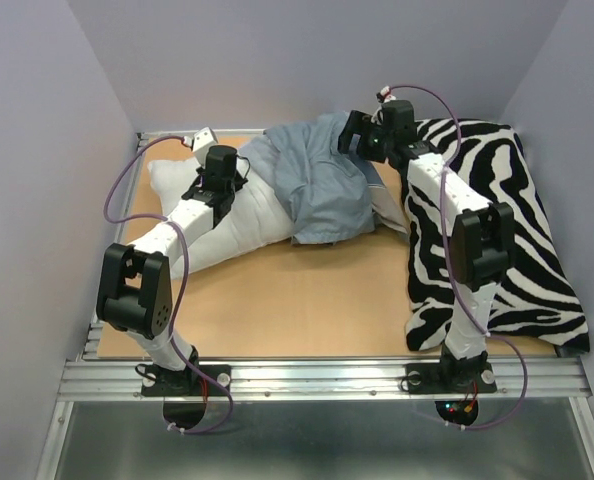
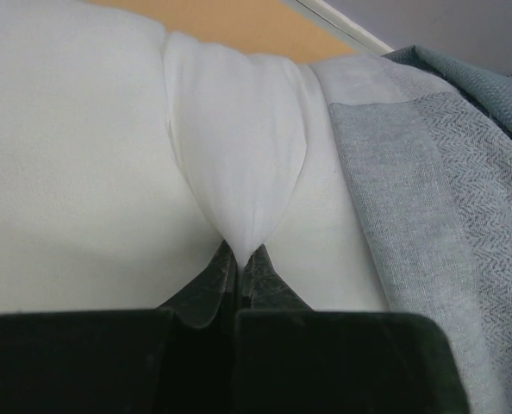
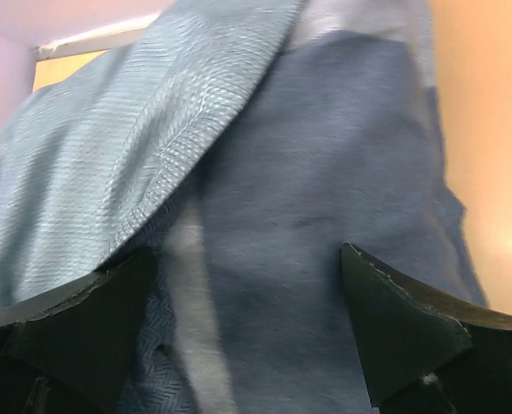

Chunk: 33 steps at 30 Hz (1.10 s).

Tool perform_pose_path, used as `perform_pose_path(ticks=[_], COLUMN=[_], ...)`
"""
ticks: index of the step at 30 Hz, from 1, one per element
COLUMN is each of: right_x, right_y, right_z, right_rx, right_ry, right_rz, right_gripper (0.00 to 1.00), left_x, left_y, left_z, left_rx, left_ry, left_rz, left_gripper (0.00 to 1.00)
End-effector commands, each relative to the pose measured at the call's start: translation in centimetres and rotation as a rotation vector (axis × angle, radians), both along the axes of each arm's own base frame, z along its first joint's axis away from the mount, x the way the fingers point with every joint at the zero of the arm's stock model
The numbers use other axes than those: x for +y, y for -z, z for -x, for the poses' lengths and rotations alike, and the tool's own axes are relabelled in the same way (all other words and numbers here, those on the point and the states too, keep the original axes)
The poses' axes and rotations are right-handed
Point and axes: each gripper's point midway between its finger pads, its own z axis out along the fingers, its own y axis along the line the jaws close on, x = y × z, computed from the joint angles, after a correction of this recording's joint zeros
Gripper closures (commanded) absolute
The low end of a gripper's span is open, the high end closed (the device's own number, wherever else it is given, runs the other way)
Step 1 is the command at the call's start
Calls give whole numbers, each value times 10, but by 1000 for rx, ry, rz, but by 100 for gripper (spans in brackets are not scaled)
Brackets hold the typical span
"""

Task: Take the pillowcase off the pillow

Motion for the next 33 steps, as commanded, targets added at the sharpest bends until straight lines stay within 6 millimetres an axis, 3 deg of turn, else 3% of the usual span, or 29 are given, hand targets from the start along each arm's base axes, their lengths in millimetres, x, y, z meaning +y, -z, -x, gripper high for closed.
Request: perform_pose_path(ticks=[1, 5, 8, 12, 14, 15, 16, 17, 23, 24, 27, 28, 30, 32, 33], right_x=[49, 86, 106, 151, 160, 157, 156, 151, 131, 127, 118, 107, 84, 67, 48], right_y=[-89, -112, -101, -90, -78, -73, -83, -61, -39, -26, -15, -19, -28, -47, -53], right_z=[18, 47, 52, 74, 71, 66, 59, 54, 31, 27, 24, 20, 17, 13, 7], right_rx=[-254, -349, -334, -361, -339, -323, -332, -289, -273, -257, -232, -236, -241, -256, -253], right_ry=[-113, -89, -123, -182, -182, -138, -101, -80, 53, 78, 95, 157, 255, 323, 375], right_rz=[-4, 129, 179, 260, 269, 298, 305, 362, 536, 583, 664, 703, 766, 781, 801], right_gripper=[5, 2, 2, 2, 1, 1, 1, 1, 3, 7, 23, 45, 69, 73, 74], left_x=[1, -11, -22, -33, -36, -36, -37, -38, -45, -47, -46, -44, -38, -31, -26], left_y=[22, 11, 3, -8, -10, -11, -11, -13, -27, -30, -39, -48, -60, -68, -77], left_z=[21, 24, 28, 34, 36, 38, 39, 40, 53, 56, 61, 64, 70, 76, 83], left_rx=[92, 61, 34, 4, -2, -3, -5, -9, -54, -63, -85, -105, -133, -153, -175], left_ry=[47, 77, 99, 125, 130, 133, 136, 137, 154, 158, 154, 152, 139, 120, 110], left_rz=[-84, -78, -75, -65, -59, -57, -57, -53, -62, -59, -58, -52, -47, -54, -47], left_gripper=[100, 100, 100, 100, 100, 100, 100, 100, 100, 100, 100, 100, 100, 100, 100])
